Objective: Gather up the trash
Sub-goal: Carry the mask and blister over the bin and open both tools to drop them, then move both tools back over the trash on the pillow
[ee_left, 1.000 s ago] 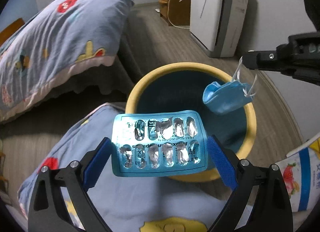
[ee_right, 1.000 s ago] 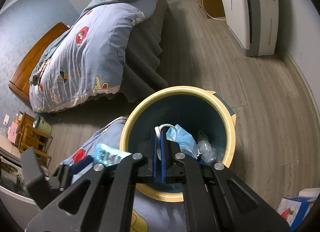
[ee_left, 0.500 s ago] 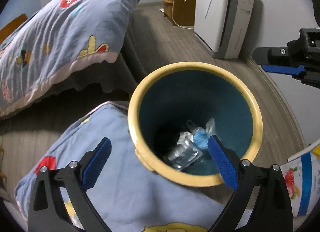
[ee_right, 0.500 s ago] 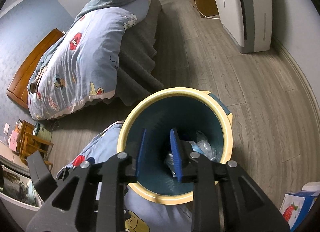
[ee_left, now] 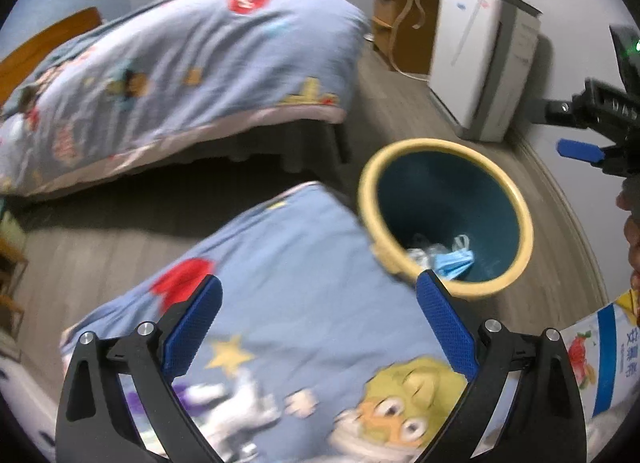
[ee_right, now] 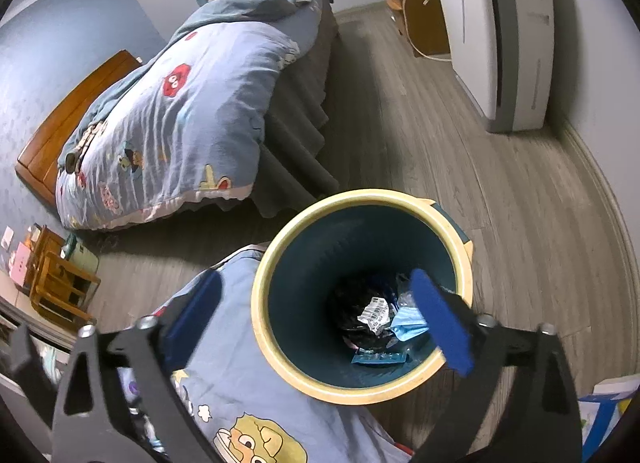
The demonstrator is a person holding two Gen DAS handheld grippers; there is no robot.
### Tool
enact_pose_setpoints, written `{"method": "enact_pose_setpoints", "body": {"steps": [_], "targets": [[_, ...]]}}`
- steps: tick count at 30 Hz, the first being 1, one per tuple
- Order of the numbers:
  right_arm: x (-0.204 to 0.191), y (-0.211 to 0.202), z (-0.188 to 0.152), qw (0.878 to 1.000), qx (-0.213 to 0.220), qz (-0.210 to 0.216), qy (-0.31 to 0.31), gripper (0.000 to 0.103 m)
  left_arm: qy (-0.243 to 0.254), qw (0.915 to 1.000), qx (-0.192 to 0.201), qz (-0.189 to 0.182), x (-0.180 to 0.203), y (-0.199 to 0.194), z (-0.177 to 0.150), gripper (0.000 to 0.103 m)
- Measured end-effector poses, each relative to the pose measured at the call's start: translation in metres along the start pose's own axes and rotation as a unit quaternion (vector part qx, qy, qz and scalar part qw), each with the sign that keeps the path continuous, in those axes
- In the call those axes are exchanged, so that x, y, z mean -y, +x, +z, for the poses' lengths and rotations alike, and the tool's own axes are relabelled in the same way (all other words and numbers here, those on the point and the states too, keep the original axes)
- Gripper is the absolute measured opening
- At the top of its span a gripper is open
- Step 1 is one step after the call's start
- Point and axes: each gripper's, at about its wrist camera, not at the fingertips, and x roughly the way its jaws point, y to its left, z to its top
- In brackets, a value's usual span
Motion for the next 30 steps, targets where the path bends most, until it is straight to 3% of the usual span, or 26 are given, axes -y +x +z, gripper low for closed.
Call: {"method": "enact_pose_setpoints", "body": {"steps": [4, 8, 12, 17, 24, 30], "targets": [[-0.022, -0.002, -0.013, 1.0, -0.013, -0.01, -0.026, 0.097, -0.015, 0.9994, 0.009, 0.029, -0.035, -0.04, -0.021, 0.097], [-0.049, -0.007, -0.037, 0.999, -0.033, 0.014, -0.039, 0.097, -0.052, 0.9974, 0.016, 0.047, -0.072, -0.076, -0.049, 0.097], [-0.079, -0.016, -0.064, 0.997, -0.044, 0.025, -0.057, 0.097, -0.1, 0.9935, 0.02, 0.05, -0.103, -0.103, -0.078, 0.097], [-0.112, -0.019, -0.107, 0.993, -0.066, 0.022, -0.091, 0.097, -0.116, 0.9903, 0.024, 0.072, -0.122, -0.123, -0.106, 0.097], [-0.137, -0.009, -0.16, 0.988, -0.103, 0.014, -0.112, 0.097, -0.15, 0.9849, -0.005, 0.086, -0.146, -0.123, -0.144, 0.097], [-0.142, 0.009, -0.195, 0.984, -0.142, 0.001, -0.111, 0.097, -0.15, 0.9829, -0.078, 0.074, -0.138, -0.089, -0.177, 0.097]]}}
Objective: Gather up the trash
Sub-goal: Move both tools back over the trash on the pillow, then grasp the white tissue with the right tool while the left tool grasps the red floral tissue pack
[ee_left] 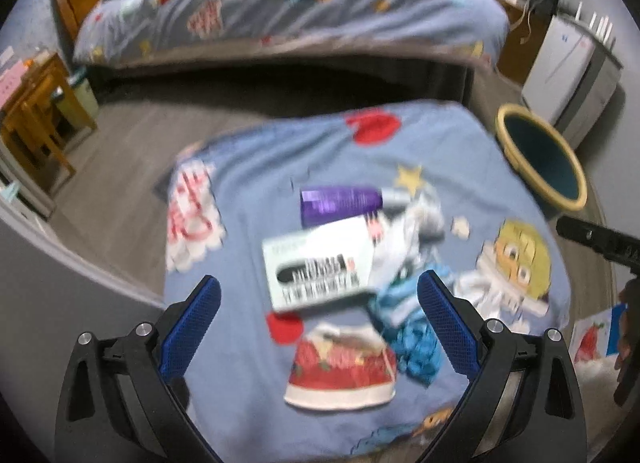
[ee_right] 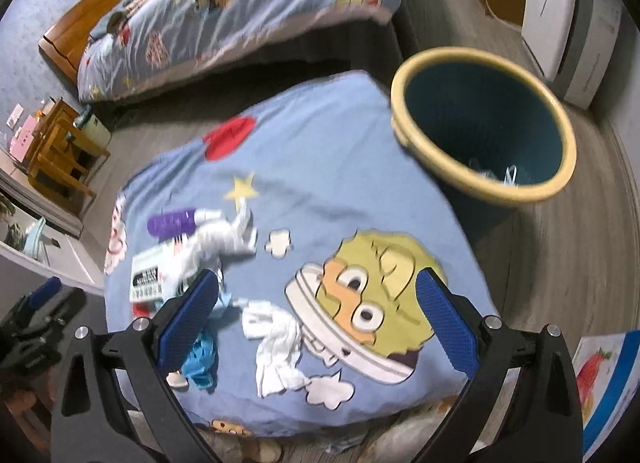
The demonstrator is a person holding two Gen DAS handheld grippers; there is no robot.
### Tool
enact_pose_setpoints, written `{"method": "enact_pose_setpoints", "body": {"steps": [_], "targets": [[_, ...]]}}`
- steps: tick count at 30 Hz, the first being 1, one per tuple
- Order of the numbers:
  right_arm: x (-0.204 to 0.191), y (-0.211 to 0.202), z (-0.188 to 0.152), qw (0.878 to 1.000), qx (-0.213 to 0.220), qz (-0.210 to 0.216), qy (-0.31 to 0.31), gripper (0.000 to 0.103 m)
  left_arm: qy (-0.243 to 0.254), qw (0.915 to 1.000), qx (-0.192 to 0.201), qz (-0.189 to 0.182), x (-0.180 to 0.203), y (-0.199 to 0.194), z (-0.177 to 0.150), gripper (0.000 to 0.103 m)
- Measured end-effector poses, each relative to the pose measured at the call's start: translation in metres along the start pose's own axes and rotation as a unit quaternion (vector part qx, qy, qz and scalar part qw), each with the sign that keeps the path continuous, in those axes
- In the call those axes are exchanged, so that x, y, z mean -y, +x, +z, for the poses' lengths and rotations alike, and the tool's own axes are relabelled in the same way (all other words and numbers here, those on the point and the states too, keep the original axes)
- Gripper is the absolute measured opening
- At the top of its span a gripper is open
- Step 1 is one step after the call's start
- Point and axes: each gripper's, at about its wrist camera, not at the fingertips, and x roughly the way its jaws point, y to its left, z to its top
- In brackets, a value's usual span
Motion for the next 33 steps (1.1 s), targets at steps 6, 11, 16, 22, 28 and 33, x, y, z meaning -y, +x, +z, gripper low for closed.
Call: {"method": "enact_pose_setpoints", "body": {"steps": [6, 11, 16, 22, 28, 33], "targets": [[-0.01, 0.018, -0.014, 1.0, -0.028, 0.0, -0.009, 0.097, 0.03, 0.9975, -0.064, 0.001, 0.013, 0.034, -0.03, 0.097], [-0.017, 0.038, -0.027, 0.997, -0.064, 0.014, -0.029, 0.073, 0.048, 0.9927, -0.11, 0.018, 0.019, 0.057, -0.04, 0.097], [-0.027, 0.046, -0.033, 0.995, -0.082, 0.026, -0.053, 0.054, 0.025, 0.993, -0.115, 0.016, 0.015, 0.064, -0.038, 0.097], [-0.039, 0.058, -0.04, 0.991, -0.101, 0.026, -0.08, 0.045, 0.012, 0.9924, -0.122, 0.003, 0.017, 0.071, -0.037, 0.097], [-0.042, 0.076, -0.045, 0.988, -0.122, 0.014, -0.093, 0.039, 0.001, 0.9913, -0.132, -0.009, 0.013, 0.077, -0.037, 0.075], [-0.042, 0.081, -0.043, 0.987, -0.124, 0.007, -0.103, 0.017, 0.014, 0.9919, -0.126, -0.005, 0.016, 0.076, -0.037, 0.073]]}}
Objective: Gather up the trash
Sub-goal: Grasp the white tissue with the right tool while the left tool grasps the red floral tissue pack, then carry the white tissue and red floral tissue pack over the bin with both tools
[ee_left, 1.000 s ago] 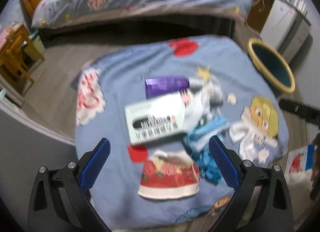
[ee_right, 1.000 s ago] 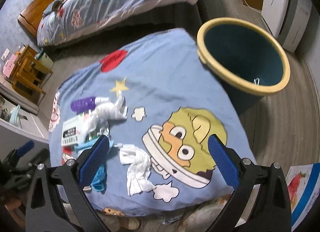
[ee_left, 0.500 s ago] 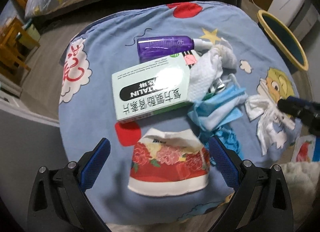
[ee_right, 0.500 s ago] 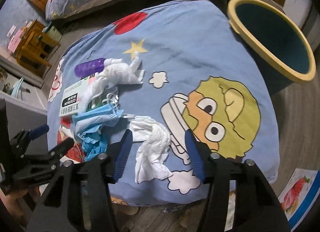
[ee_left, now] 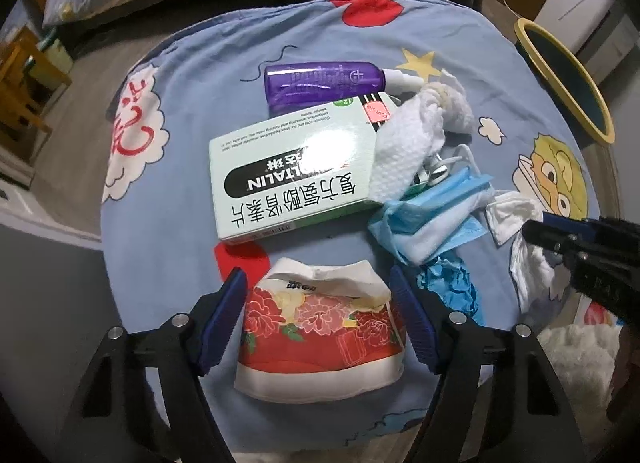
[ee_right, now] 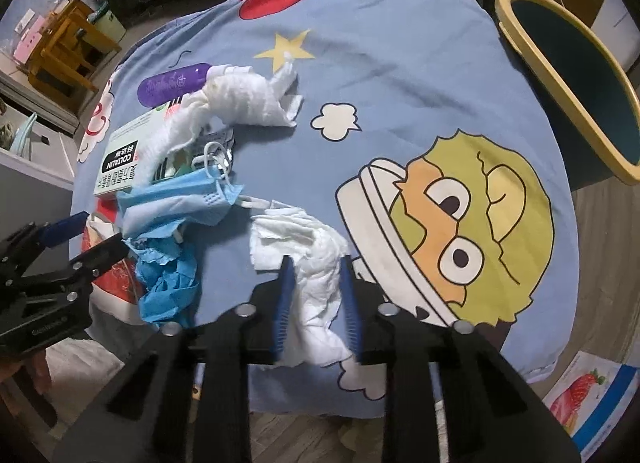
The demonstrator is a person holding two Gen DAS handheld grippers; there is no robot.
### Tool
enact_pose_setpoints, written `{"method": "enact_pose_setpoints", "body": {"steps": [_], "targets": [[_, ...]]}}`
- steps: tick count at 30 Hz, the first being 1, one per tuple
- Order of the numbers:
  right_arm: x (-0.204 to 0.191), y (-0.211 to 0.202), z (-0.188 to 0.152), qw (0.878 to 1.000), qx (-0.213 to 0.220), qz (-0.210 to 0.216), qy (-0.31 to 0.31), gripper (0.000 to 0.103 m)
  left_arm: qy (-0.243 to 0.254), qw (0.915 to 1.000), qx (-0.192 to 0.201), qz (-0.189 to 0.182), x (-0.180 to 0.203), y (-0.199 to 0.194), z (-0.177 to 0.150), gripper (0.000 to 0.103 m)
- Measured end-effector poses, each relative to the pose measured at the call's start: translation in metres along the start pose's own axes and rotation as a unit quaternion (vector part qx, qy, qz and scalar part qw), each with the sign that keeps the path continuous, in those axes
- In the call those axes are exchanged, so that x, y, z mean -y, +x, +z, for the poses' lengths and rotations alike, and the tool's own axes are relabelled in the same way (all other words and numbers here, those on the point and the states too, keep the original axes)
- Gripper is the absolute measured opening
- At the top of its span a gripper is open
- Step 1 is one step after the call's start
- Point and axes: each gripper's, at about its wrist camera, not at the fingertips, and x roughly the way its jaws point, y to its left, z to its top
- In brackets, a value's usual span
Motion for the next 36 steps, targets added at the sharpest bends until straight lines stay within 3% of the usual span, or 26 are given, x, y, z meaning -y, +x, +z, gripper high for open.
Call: {"method": "enact_pose_setpoints", "body": {"steps": [10, 17, 23, 36], "targets": [[0.002, -0.022, 0.005, 0.999, 0.038, 0.013, 0.005, 0.014, -0.013, 0.999, 0.04, 0.017, -0.005, -0.028, 0.003, 0.071], [0.001, -0.043, 0.014, 0.996, 0.08, 0.02, 0.02, 0.014, -0.003, 0.993, 0.115, 0.026, -0.006, -0.063, 0.011, 0.071], [0.0, -0.077, 0.024, 0.991, 0.13, 0.024, 0.015, 0.014, -0.006, 0.9865, 0.164, 0.0, -0.002, -0.088, 0.021, 0.071], [0.034, -0.167, 0.047, 0.97, 0.238, 0.042, 0.033, 0.014, -0.006, 0.9805, 0.196, -0.016, 0.009, -0.101, 0.03, 0.071]]}}
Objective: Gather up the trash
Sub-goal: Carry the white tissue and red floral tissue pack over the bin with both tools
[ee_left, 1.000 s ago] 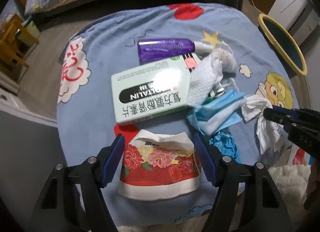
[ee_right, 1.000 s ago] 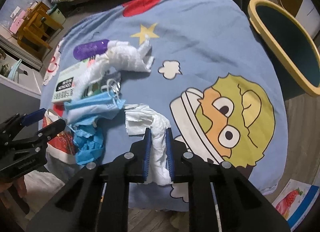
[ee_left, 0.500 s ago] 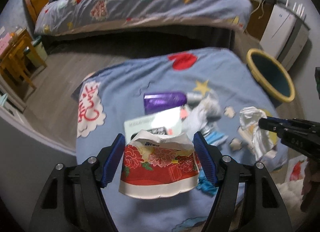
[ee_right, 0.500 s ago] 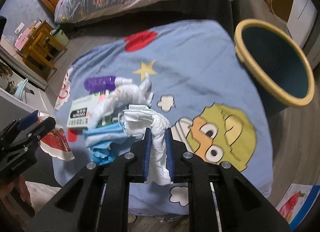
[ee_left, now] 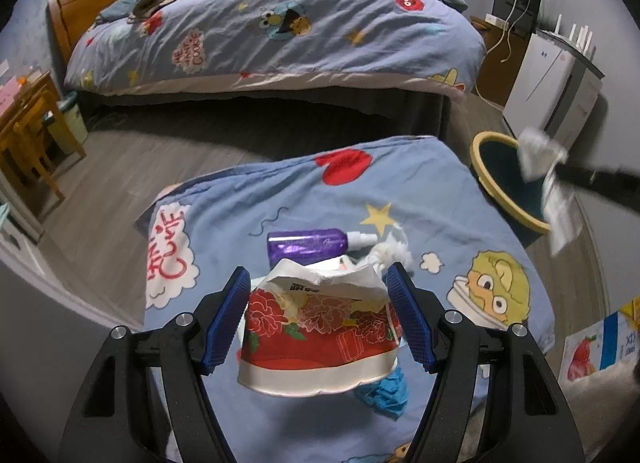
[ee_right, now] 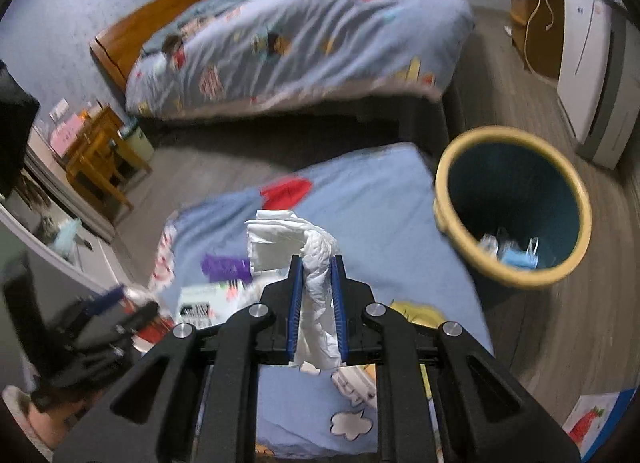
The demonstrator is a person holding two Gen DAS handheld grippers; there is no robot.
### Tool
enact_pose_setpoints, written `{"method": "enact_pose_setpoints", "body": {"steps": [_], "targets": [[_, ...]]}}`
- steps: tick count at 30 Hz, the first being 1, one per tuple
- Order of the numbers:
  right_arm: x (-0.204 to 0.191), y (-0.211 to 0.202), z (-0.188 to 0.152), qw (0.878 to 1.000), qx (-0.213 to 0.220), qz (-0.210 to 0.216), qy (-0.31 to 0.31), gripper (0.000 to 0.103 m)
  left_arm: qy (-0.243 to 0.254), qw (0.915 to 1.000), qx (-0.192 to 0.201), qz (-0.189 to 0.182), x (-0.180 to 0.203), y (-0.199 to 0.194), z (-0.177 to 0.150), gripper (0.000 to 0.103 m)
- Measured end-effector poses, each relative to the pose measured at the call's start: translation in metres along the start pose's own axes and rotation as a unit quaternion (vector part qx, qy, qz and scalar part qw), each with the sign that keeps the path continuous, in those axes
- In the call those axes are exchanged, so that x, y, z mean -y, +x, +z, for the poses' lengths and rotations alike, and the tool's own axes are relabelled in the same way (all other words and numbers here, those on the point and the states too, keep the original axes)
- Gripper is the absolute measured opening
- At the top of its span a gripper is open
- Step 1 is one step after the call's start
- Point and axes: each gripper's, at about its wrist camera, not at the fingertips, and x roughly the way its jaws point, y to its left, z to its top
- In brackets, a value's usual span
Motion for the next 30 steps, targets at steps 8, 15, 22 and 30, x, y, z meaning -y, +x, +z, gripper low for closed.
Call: {"method": "enact_pose_setpoints", "body": {"steps": [8, 15, 22, 30], "targets": [[0.054, -0.042, 0.06, 0.997, 0.059, -0.046, -0.009, 0.014, 0.009, 0.9999, 0.006, -0.013, 0.017, 0.006, 0.009, 0.071], [0.122, -0.012, 0.049, 0.997, 0.019, -0.039, 0.07, 0.014, 0.009, 0.9992, -0.005, -0.039, 0.032, 0.014, 0.014, 0.071], [0.157, -0.008, 0.054, 0.994, 0.023, -0.052, 0.097, 0.014, 0.038, 0.9971, 0.004, -0.065, 0.072, 0.015, 0.037, 0.071], [0.198, -0.007, 0.05, 0.988, 0.021, -0.074, 0.133, 0.014, 0.073, 0.9924, 0.004, -0.099, 0.132, 0.035, 0.066, 0.071]]}}
